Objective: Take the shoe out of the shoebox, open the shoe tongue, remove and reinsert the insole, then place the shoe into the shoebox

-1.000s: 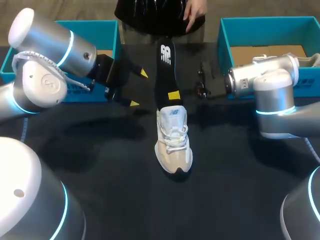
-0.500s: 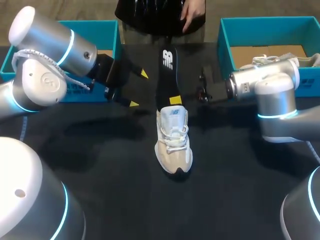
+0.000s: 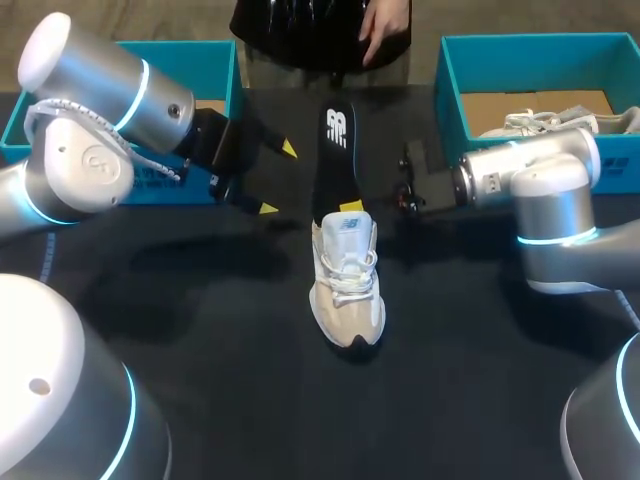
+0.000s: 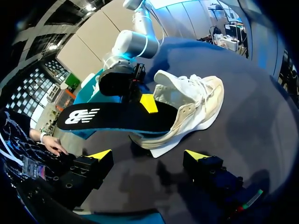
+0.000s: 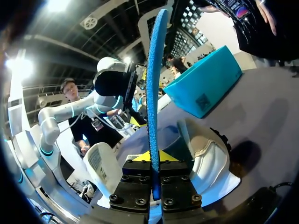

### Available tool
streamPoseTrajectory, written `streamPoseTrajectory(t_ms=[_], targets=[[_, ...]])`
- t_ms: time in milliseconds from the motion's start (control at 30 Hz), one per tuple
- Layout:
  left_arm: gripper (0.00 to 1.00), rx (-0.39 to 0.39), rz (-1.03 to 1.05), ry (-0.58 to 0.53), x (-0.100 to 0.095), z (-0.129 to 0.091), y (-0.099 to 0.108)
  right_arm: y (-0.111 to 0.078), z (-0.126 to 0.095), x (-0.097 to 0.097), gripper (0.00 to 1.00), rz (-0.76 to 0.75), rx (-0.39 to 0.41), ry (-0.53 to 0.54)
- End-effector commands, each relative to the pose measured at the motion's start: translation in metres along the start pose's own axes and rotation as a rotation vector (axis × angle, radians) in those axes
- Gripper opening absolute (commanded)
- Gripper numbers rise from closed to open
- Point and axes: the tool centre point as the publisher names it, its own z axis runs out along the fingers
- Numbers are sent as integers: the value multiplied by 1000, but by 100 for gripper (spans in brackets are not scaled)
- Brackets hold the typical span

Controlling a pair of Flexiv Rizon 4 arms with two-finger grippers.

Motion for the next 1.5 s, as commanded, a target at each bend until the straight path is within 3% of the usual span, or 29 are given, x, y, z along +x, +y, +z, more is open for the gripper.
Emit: streamPoseTrajectory(t_ms=[33,433,633,800,1167,1300,1400,1500], targets=[[100,3,4,1,0,0,0,-3,1,3,0,6,1,-10],[100,8,3,2,1,1,3,-8,6,4,0,27,8,-7],[100,13,8,1,1,2,3,0,4,6,0,8,5,-27],[100,17,15,1,-1,3,2,5,3,7,20,-10,11,-35],[100,21,22,3,-2,3,3,15,1,9,29,-33,17,-44],[100,22,21,1,-2,3,3,20,0,6,24,-37,28,-31],[100,21,20,0,0,2,2,19,1,0,0,-19,47,-3],[100,19,19,0,1,2,2,16,1,-4,0,8,72,14]])
